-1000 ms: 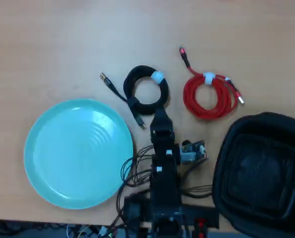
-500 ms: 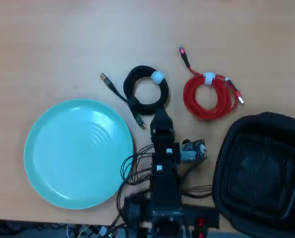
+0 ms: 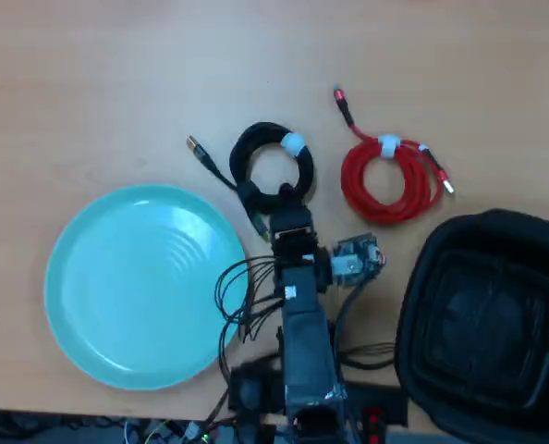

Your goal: Put a black charging cable in a black bowl and put a red charging cable in a green bowl

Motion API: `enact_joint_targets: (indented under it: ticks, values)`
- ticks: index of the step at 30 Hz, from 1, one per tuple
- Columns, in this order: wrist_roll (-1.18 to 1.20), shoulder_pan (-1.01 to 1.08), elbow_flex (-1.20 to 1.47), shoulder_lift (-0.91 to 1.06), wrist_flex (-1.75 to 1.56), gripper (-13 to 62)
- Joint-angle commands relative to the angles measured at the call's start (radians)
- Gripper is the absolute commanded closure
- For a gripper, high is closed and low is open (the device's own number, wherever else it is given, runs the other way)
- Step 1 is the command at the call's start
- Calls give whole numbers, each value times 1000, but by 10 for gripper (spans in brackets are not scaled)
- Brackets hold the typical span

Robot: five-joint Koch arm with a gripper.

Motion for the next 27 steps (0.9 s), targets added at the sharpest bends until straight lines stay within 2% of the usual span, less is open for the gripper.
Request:
enact_joint_targets:
  ticks: [1,7,15,22,27]
  values:
    - [14,-26,-123,20,-11,-86]
    - [72,-87,-302,-80,57,-84]
    - [328,-138,-653,-491,258,-86]
    - [353,-133,-667,-523,325,-83]
    - [482,-138,-664,-531,331,-84]
